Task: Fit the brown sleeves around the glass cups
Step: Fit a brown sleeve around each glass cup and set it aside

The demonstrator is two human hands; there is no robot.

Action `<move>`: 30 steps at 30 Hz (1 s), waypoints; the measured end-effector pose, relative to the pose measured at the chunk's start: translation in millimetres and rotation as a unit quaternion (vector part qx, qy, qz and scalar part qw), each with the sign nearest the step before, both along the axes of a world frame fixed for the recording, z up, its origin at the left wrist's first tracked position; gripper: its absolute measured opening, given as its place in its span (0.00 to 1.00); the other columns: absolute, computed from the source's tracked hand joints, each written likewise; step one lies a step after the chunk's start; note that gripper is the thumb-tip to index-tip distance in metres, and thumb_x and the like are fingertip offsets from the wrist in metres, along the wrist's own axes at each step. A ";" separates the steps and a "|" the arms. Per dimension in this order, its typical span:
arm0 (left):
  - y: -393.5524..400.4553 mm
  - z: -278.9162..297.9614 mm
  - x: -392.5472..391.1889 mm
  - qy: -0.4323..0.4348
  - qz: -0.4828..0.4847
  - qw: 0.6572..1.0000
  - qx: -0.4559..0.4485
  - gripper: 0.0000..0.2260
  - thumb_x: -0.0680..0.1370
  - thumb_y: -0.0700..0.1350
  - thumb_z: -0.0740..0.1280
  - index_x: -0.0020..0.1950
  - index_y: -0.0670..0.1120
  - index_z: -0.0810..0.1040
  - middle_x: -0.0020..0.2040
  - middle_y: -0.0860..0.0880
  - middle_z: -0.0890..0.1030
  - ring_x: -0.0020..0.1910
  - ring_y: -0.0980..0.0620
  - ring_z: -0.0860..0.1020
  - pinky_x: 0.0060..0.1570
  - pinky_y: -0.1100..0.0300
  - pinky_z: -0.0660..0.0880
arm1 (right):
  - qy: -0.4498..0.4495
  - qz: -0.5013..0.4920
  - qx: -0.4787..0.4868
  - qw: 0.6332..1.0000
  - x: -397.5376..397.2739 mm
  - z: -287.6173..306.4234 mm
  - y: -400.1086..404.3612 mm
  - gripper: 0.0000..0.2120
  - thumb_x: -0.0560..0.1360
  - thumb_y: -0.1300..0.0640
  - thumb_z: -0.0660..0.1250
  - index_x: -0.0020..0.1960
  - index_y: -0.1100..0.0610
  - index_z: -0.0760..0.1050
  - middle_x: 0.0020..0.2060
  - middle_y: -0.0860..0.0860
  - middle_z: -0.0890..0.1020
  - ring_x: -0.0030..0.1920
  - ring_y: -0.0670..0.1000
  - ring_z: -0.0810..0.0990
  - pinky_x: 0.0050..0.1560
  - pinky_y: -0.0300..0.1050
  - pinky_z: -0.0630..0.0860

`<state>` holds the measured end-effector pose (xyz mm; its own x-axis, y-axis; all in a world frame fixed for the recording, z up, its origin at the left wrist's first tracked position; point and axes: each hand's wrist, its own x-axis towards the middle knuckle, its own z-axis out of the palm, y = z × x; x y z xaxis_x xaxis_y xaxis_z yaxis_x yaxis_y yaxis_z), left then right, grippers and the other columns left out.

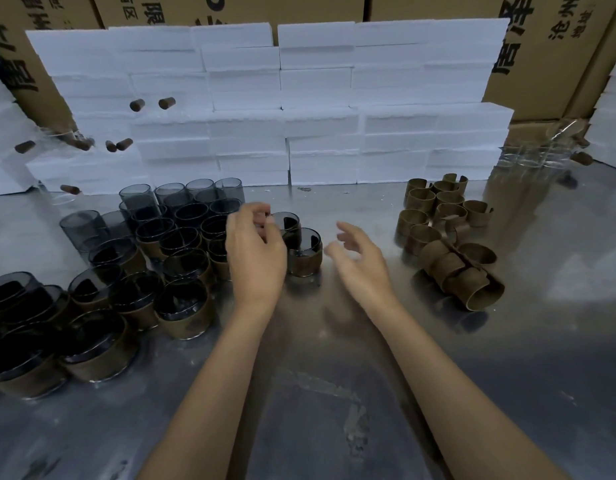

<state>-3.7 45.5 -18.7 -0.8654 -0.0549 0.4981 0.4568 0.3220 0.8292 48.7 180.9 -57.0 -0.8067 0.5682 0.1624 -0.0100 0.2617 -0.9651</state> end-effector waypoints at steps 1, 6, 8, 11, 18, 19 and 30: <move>-2.7 5.8 -7.8 -0.016 0.004 1.000 0.012 0.10 0.82 0.37 0.62 0.61 0.42 0.78 0.53 0.46 0.78 0.41 0.60 0.74 0.44 0.71 0.68 | 0.019 -0.024 -0.044 0.999 -0.5 1.9 3.5 0.18 0.78 0.55 0.69 0.67 0.50 0.77 0.60 0.49 0.81 0.58 0.44 0.78 0.52 0.29 0.69; -10.5 39.1 -80.1 -0.122 0.003 0.989 -0.083 0.15 0.82 0.39 0.60 0.67 0.43 0.76 0.52 0.52 0.79 0.52 0.49 0.77 0.50 0.61 0.68 | 0.054 -0.067 -0.126 0.988 -6.9 2.9 14.2 0.06 0.79 0.54 0.67 0.55 0.50 0.79 0.53 0.47 0.83 0.51 0.44 0.79 0.48 0.38 0.74; -9.9 43.5 -117.7 -0.126 -0.006 0.972 -0.197 0.15 0.82 0.41 0.61 0.69 0.42 0.75 0.64 0.44 0.79 0.62 0.43 0.76 0.59 0.57 0.71 | 0.060 -0.067 -0.127 0.988 -10.3 1.1 15.8 0.04 0.79 0.53 0.67 0.53 0.50 0.78 0.53 0.47 0.84 0.51 0.44 0.80 0.50 0.41 0.75; -4.6 42.0 -167.4 -0.104 0.015 0.938 -0.329 0.17 0.82 0.42 0.63 0.70 0.42 0.76 0.69 0.41 0.78 0.71 0.38 0.70 0.70 0.47 0.68 | 0.063 -0.069 -0.121 0.988 -14.2 -2.2 18.4 0.04 0.78 0.52 0.68 0.52 0.49 0.79 0.51 0.45 0.84 0.46 0.37 0.79 0.45 0.37 0.74; 12.3 27.5 -234.8 -0.126 0.061 0.834 -0.534 0.19 0.79 0.50 0.68 0.64 0.38 0.76 0.65 0.36 0.75 0.70 0.36 0.65 0.65 0.46 0.69 | 0.064 -0.072 -0.132 0.987 -21.6 -9.0 26.9 0.02 0.77 0.54 0.70 0.49 0.48 0.80 0.46 0.46 0.83 0.40 0.42 0.77 0.43 0.41 0.73; 13.2 23.9 -237.4 -0.131 0.065 0.831 -0.537 0.18 0.79 0.49 0.69 0.62 0.37 0.75 0.63 0.36 0.76 0.70 0.37 0.65 0.64 0.46 0.69 | 0.064 -0.072 -0.130 0.987 -22.0 -9.8 27.6 0.01 0.77 0.54 0.70 0.48 0.48 0.80 0.46 0.45 0.83 0.40 0.39 0.78 0.43 0.39 0.73; 30.7 66.6 -174.0 -0.094 -0.034 0.951 -0.292 0.12 0.83 0.42 0.60 0.62 0.43 0.79 0.67 0.35 0.72 0.69 0.37 0.65 0.61 0.51 0.64 | 0.028 -0.071 -0.096 0.992 -16.8 -5.3 25.0 0.03 0.79 0.52 0.67 0.48 0.49 0.80 0.44 0.44 0.81 0.41 0.36 0.77 0.38 0.28 0.71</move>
<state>-177.6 76.3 47.9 -0.9336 0.2424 0.2637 0.3548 0.7276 0.5871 31.9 206.0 -62.2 -0.7093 0.7001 0.0822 -0.0405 0.0759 -0.9963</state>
